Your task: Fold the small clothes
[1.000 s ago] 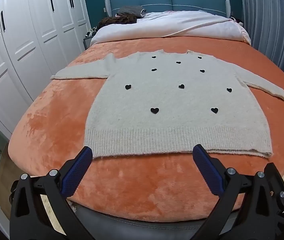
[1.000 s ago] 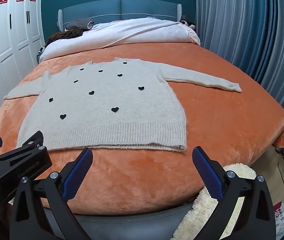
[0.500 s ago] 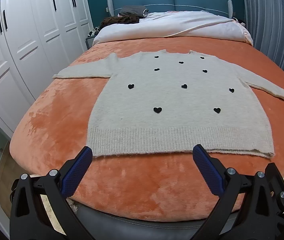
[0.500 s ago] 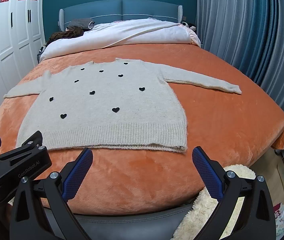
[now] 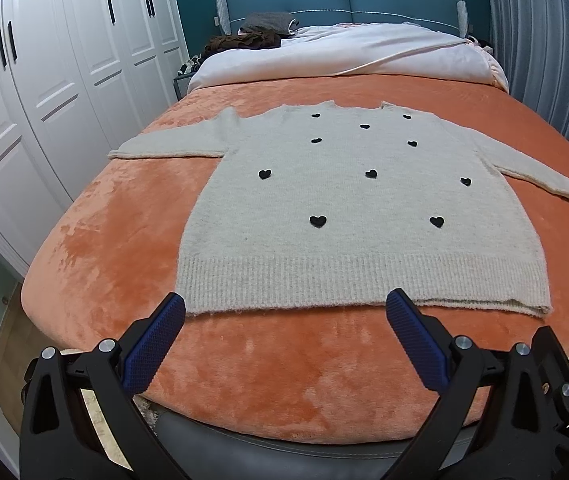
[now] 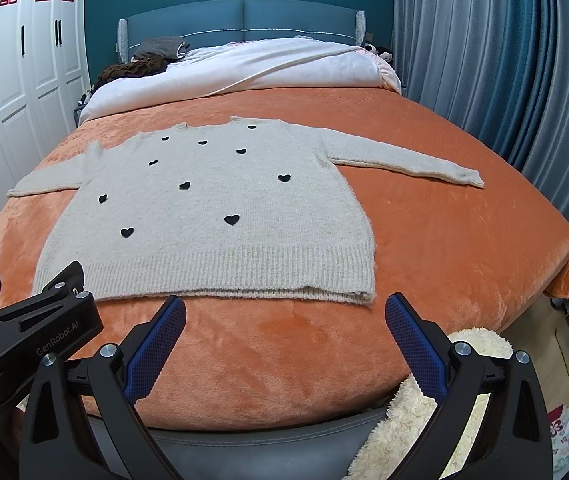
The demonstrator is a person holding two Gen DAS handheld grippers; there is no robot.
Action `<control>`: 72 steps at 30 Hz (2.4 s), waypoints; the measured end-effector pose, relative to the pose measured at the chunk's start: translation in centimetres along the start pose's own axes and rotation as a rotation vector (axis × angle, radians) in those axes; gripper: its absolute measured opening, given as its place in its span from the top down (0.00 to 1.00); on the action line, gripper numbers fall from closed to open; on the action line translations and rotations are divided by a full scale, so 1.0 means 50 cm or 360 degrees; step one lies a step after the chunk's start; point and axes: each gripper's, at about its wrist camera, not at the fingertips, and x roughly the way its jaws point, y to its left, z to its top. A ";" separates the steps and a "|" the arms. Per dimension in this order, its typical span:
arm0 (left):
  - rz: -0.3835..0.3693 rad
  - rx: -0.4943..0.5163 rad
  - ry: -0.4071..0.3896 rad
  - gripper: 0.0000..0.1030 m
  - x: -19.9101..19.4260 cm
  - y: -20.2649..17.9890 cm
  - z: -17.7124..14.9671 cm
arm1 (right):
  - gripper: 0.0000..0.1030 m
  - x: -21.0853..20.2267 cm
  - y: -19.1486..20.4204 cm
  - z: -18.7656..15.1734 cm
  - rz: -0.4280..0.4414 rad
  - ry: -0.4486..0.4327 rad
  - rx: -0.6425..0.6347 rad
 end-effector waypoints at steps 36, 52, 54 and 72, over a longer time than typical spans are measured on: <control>0.0003 -0.0006 0.0014 0.05 0.003 0.007 -0.006 | 0.05 0.010 -0.003 -0.010 0.0001 0.0016 0.0011; 0.0008 -0.0010 0.0031 0.05 0.013 0.012 -0.012 | 0.05 0.016 0.004 -0.015 -0.0005 0.0041 0.0018; 0.0008 -0.0009 0.0031 0.05 0.013 0.011 -0.012 | 0.05 0.017 0.004 -0.016 -0.0004 0.0043 0.0020; -0.0111 -0.0169 0.0201 0.04 0.089 0.050 0.002 | 0.05 0.188 -0.131 0.065 0.0164 0.0239 0.0207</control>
